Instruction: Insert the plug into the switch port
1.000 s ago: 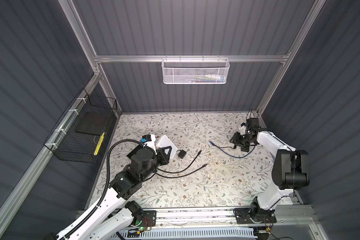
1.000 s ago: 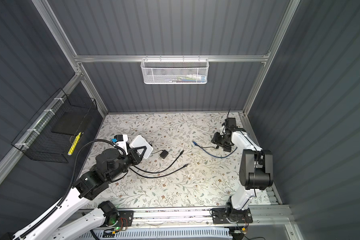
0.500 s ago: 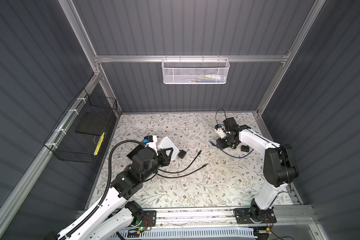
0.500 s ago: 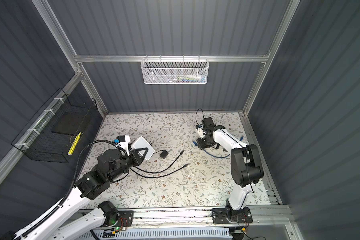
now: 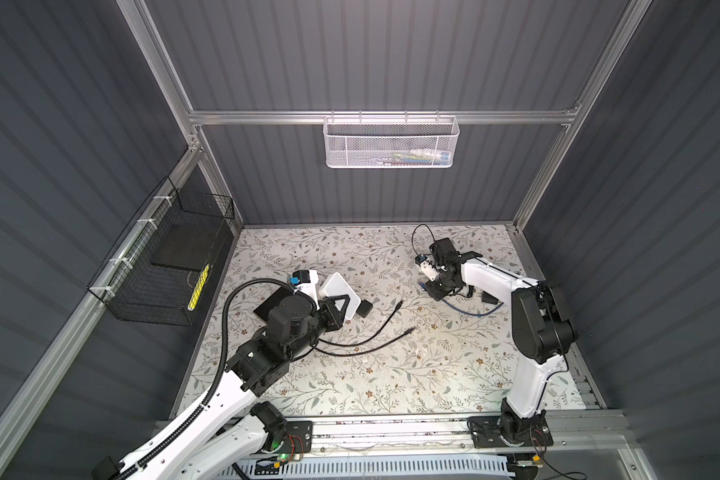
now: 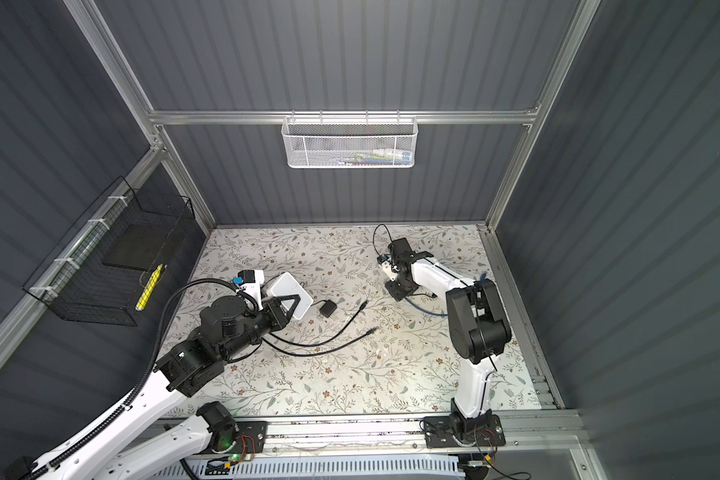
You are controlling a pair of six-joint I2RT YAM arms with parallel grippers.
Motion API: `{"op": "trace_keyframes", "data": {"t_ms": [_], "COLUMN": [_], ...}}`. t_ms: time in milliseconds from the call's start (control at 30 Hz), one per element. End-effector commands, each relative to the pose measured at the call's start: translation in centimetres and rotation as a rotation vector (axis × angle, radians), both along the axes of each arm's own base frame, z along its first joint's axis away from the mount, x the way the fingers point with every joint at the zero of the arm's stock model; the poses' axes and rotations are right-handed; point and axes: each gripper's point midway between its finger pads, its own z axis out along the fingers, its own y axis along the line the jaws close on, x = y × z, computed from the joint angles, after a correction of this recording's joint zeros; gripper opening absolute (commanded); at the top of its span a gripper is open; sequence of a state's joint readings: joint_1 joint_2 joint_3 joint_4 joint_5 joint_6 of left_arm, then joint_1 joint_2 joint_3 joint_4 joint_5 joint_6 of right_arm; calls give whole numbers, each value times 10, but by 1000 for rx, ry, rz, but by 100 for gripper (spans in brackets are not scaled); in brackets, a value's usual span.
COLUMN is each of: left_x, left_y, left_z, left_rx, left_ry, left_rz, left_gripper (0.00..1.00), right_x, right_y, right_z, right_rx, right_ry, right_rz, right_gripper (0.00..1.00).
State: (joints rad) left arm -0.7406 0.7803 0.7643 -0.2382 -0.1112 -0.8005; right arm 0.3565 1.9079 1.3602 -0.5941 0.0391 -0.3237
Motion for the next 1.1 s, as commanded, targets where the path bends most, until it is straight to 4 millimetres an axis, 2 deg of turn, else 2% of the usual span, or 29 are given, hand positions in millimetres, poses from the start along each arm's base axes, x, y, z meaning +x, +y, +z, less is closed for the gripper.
{"op": "trace_keyframes", "data": {"t_ms": [0,433,1067], "left_x": [1,1,1], "left_y": [0,2,5], "left_z": [12,10,7], "left_rx": [-39,-30,-19], "left_ry": [-31,-32,-31], "left_rz": [4,13,23], "left_gripper": [0,0,0], "right_x": [7,12,16], "right_y": [1,13,12], "right_z": [-4,-18,-25], "right_rx": [-40,-66,-87], "right_ry": [-13,-14,-9], "right_rz": [20,43,41], "right_gripper": [41,39,29]}}
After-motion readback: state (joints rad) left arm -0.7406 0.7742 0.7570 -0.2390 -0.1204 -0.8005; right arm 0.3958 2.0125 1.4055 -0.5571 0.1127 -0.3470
